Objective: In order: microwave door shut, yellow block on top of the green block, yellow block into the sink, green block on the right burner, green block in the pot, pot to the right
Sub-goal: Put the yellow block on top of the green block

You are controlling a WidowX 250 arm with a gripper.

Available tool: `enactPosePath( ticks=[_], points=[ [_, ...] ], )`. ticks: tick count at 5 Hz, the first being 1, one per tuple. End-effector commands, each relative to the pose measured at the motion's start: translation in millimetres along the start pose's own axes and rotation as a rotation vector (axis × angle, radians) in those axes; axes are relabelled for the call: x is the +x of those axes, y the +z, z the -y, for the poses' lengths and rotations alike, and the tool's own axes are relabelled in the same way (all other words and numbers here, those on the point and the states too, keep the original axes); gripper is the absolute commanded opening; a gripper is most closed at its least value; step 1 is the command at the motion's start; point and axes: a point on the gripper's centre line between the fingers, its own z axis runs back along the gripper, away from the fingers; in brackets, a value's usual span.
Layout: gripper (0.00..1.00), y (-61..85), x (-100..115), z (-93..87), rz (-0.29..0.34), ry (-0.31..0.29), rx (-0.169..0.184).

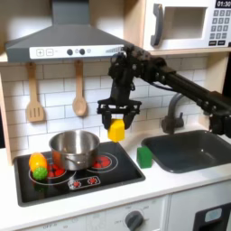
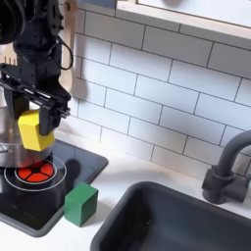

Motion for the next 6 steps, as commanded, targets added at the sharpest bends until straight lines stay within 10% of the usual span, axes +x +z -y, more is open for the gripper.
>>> enactPosePath(
  ticks=[1,6],
  points=[
    [0.00,-1.0,-12,17.4,-0.010,-0.029,-0.039],
    [0.00,-12.2,-9,57.7,-0.019,-0.159,-0.077]
  ],
)
